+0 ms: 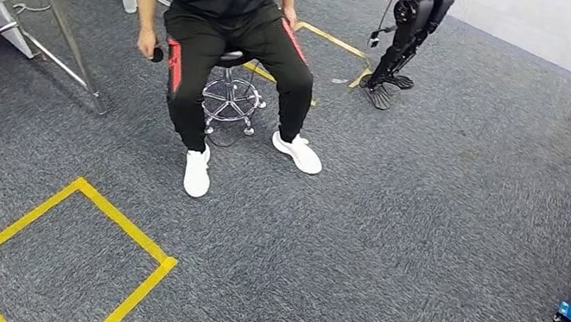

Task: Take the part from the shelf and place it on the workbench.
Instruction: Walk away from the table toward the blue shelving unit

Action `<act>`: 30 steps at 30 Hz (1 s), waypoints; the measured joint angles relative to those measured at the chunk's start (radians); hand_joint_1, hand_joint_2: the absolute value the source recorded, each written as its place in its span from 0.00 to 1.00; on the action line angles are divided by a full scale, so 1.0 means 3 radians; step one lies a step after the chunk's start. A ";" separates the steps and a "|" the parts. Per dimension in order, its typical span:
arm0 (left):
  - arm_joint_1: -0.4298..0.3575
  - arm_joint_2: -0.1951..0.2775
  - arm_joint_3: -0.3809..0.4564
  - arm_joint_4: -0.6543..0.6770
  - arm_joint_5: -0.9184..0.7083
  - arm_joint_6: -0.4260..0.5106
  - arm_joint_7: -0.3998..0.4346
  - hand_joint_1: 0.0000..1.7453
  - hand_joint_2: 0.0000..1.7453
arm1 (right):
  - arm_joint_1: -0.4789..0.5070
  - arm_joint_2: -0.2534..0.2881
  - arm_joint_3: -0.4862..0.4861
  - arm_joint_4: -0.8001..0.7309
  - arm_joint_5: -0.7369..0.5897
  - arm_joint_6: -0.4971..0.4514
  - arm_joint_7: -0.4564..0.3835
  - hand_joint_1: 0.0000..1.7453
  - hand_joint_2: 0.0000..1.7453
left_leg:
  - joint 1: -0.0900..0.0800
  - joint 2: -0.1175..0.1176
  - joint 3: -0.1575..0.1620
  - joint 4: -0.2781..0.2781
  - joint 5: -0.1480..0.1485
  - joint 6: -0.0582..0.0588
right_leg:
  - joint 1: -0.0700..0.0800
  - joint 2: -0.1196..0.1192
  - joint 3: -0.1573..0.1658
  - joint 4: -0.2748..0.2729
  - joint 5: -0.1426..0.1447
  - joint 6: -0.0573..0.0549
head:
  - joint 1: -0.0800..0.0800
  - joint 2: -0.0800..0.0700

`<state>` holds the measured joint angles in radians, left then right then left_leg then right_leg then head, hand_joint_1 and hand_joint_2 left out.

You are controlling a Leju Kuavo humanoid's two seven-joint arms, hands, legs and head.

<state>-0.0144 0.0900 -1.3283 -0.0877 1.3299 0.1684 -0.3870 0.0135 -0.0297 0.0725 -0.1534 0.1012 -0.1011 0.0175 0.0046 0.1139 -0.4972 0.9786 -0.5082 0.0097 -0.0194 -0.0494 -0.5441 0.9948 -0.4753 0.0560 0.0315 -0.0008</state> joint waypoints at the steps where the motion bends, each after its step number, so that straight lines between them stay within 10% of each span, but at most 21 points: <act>1: -0.0001 0.0002 0.0000 0.0000 0.0003 -0.0006 0.0001 0.00 0.00 | 0.0008 0.0000 0.0000 0.0000 -0.0001 0.0000 0.0000 0.00 0.00 | 0.0008 0.0001 0.0006 0.0002 -0.0009 -0.0019 | -0.0013 0.0033 -0.0005 0.0000 0.0006 -0.0026 | -0.0001 0.0000; 5: 0.0009 0.0012 0.0003 0.0000 0.0040 -0.0081 -0.0012 0.00 0.00 | 0.0014 0.0010 -0.0002 0.0000 -0.0020 0.0003 0.0008 0.00 0.00 | 0.0038 -0.0303 -0.0198 0.0488 -0.0339 -0.0059 | -0.0035 0.0166 -0.0017 -0.0009 0.0035 -0.0113 | -0.0014 0.0000; 8: 0.0027 0.0013 0.0004 0.0000 0.0057 -0.0140 -0.0012 0.00 0.00 | 0.0010 0.0010 -0.0003 0.0000 -0.0048 0.0031 0.0024 0.00 0.00 | 0.0038 -0.0378 -0.0478 0.1037 -0.0522 -0.0047 | -0.0011 0.0289 -0.0034 -0.0007 0.0048 -0.0142 | -0.0018 0.0000; 14: 0.0036 0.0017 0.0005 0.0001 0.0011 -0.0185 -0.0017 0.00 0.00 | 0.0012 -0.0052 -0.0003 0.0001 -0.0033 0.0094 0.0039 0.00 0.00 | 0.0050 -0.0656 -0.0076 0.0121 -0.0022 0.0012 | 0.0013 0.0543 -0.0065 0.0027 0.0063 -0.0107 | -0.0018 0.0000; 16: 0.0036 0.0036 0.0005 0.0003 0.0004 -0.0189 -0.0068 0.00 0.00 | 0.0021 -0.0079 -0.0003 0.0002 -0.0014 0.0098 0.0036 0.00 0.00 | 0.0038 -0.0609 -0.0074 0.0087 -0.0022 0.0031 | 0.0008 0.0610 -0.0111 0.0026 0.0084 -0.0062 | -0.0017 0.0000; 18: 0.0037 0.0078 0.0005 0.0011 0.0024 -0.0196 -0.0143 0.00 0.00 | 0.0040 -0.0089 -0.0002 0.0004 0.0006 0.0099 0.0024 0.00 0.00 | 0.0038 -0.0523 -0.0074 0.0063 0.0001 0.0077 | 0.0011 0.0496 -0.0181 0.0110 0.0045 -0.0043 | -0.0011 0.0000; 20: 0.0039 0.0135 0.0007 0.0031 0.0054 -0.0204 -0.0197 0.00 0.00 | 0.0036 -0.0083 -0.0001 0.0004 0.0019 0.0095 0.0010 0.00 0.00 | 0.0036 -0.0418 -0.0077 0.0049 0.0014 0.0110 | 0.0020 0.0285 -0.0352 0.0456 -0.0124 -0.0063 | 0.0001 0.0000; 23: 0.0042 0.0217 0.0017 0.0068 0.0073 -0.0212 -0.0223 0.00 0.00 | 0.0027 -0.0068 0.0001 0.0004 0.0028 0.0089 0.0003 0.00 0.00 | 0.0022 -0.0255 -0.0084 0.0051 0.0012 0.0117 | 0.0005 0.0200 -0.0603 0.1024 -0.0336 -0.0054 | 0.0006 0.0000; 27: 0.0030 0.0259 0.0022 0.0090 0.0073 -0.0218 -0.0226 0.00 0.00 | 0.0029 -0.0062 0.0001 0.0004 0.0031 0.0086 0.0003 0.00 0.00 | 0.0011 -0.0087 -0.0061 0.0057 -0.0010 0.0080 | -0.0022 0.0022 -0.0183 0.0342 -0.0103 0.0052 | 0.0007 0.0000; 30: 0.0022 0.0280 0.0023 0.0097 0.0073 -0.0219 -0.0228 0.00 0.00 | 0.0023 -0.0057 0.0001 0.0004 0.0032 0.0081 0.0000 0.00 0.00 | -0.0013 0.0007 -0.0034 0.0059 -0.0032 0.0024 | 0.0007 -0.0051 -0.0033 0.0054 -0.0028 0.0003 | -0.0008 0.0000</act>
<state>-0.0078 0.1741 -1.3214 -0.0587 1.3518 0.1028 -0.4554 0.0205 -0.0467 0.0729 -0.1521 0.1107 -0.0769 0.0175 0.0008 0.1161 -0.5074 0.9963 -0.5178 0.0168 -0.0173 -0.0647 -0.5541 1.0109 -0.4838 0.0569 0.0291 -0.0008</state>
